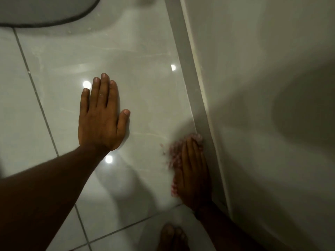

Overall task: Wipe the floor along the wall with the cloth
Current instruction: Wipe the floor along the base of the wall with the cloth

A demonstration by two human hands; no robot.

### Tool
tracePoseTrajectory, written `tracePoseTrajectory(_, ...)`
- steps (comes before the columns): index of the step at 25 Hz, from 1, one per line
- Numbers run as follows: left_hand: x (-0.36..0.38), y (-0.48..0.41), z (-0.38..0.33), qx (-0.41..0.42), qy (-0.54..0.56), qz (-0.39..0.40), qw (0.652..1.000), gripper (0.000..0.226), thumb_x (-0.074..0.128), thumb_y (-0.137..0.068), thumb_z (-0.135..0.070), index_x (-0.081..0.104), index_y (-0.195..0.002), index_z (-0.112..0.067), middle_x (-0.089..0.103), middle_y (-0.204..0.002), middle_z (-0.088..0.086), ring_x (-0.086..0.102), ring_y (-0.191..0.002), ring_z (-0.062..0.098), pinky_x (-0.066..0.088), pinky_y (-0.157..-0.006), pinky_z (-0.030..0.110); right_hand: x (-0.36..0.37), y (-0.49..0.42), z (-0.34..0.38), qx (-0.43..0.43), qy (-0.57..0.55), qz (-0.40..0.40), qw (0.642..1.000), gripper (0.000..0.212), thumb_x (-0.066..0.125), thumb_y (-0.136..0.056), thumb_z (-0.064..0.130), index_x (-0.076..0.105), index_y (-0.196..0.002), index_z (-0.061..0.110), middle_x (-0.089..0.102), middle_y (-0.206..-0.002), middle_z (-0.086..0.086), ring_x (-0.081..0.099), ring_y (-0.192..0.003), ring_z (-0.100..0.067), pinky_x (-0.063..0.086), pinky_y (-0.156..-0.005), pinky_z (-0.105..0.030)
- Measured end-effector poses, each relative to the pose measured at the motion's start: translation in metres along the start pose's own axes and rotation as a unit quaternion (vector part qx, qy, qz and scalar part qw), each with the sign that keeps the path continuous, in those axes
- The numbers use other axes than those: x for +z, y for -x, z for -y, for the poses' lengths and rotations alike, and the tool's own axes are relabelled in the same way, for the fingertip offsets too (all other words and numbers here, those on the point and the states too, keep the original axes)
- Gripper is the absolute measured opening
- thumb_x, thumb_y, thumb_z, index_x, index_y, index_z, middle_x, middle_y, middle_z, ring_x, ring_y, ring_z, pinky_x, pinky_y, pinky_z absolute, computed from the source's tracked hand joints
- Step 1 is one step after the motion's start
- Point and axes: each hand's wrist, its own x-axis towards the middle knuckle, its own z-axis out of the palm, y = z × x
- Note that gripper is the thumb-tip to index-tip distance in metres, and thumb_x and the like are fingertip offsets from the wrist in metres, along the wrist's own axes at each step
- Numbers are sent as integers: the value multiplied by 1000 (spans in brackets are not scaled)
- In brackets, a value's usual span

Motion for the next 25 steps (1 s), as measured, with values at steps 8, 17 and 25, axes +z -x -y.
tracePoseTrajectory(8,-2,0,-2,-1,7,4,1000,82,29,-110,-48,9,-175,-3,5,-185,22,3,-172,36,5,-139,55,0,19,3,24,3,20,1000,64,33,-108,34,23,-165,6,18,-176,-14,15,-164,-30,26,-128,-51)
tracePoseTrajectory(17,3,0,0,1,-8,-15,1000,81,27,-110,-51,10,-175,-5,6,-185,21,3,-172,35,4,-139,53,-43,-238,56,-12,-5,-18,1000,69,29,-107,37,14,-166,4,14,-176,-18,11,-164,-31,9,-134,-47)
tracePoseTrajectory(25,2,0,0,-2,-3,-12,1000,81,28,-110,-50,9,-175,-5,5,-185,20,2,-173,34,3,-139,52,-41,-204,46,-20,-10,-6,1000,70,23,-106,39,14,-166,4,15,-175,-19,12,-164,-33,13,-134,-48)
